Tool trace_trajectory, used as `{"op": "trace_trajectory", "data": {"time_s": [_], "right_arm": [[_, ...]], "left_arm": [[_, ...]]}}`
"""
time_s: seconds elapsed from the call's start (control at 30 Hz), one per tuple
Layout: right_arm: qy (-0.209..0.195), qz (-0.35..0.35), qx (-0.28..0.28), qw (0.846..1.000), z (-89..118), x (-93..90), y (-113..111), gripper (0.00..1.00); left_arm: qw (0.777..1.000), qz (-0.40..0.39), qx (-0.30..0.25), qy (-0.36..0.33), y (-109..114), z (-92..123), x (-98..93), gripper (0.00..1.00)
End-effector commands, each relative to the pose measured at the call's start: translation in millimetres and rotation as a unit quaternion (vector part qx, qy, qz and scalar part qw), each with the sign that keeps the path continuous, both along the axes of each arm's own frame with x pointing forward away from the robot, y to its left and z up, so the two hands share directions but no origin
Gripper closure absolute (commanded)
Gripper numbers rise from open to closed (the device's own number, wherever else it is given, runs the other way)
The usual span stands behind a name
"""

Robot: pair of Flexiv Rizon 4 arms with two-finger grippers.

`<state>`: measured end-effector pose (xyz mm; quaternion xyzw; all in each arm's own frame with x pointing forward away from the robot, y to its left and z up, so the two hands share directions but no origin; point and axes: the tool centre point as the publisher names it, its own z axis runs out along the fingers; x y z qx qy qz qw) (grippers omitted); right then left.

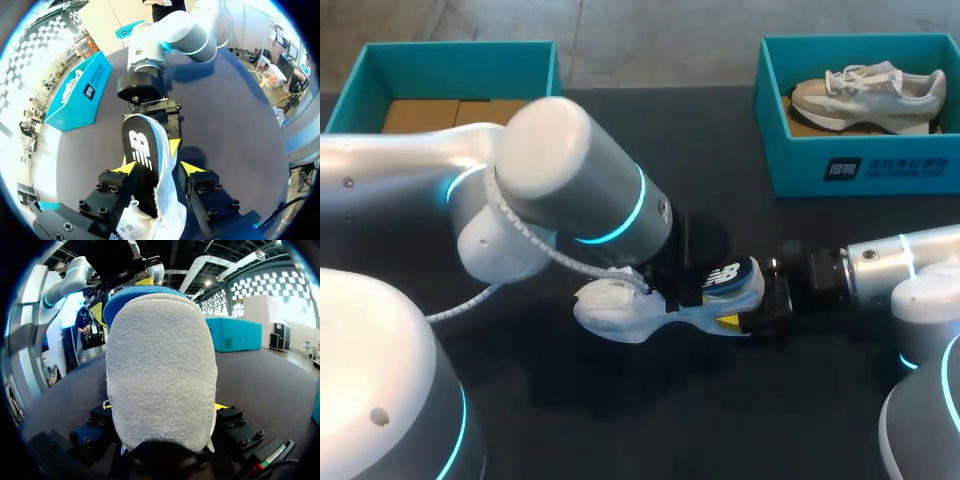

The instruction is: Take the shoe out of the shoebox, open the shoe tongue, remove and reinsert the insole, then place the shoe into the shoebox

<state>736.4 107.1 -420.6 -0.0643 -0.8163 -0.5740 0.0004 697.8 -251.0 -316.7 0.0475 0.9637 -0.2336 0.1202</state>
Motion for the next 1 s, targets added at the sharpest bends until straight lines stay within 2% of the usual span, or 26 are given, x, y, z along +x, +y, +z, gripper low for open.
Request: {"op": "trace_trajectory", "data": {"time_s": [0.03, 0.67, 1.0], "right_arm": [[0.000, -0.001, -0.001, 1.000, 1, -0.9, 1, 1.00], [0.000, -0.001, -0.001, 1.000, 1, -0.9, 1, 1.00], [0.000, -0.001, -0.001, 1.000, 1, -0.9, 1, 1.00]], "left_arm": [[1.000, 0.010, -0.001, -0.015, -9, -3, -4.8, 0.49], [0.997, 0.052, -0.019, -0.049, -21, -7, 1.5, 0.51], [0.995, 0.068, -0.024, -0.074, -27, -17, -1.0, 0.53]]}}
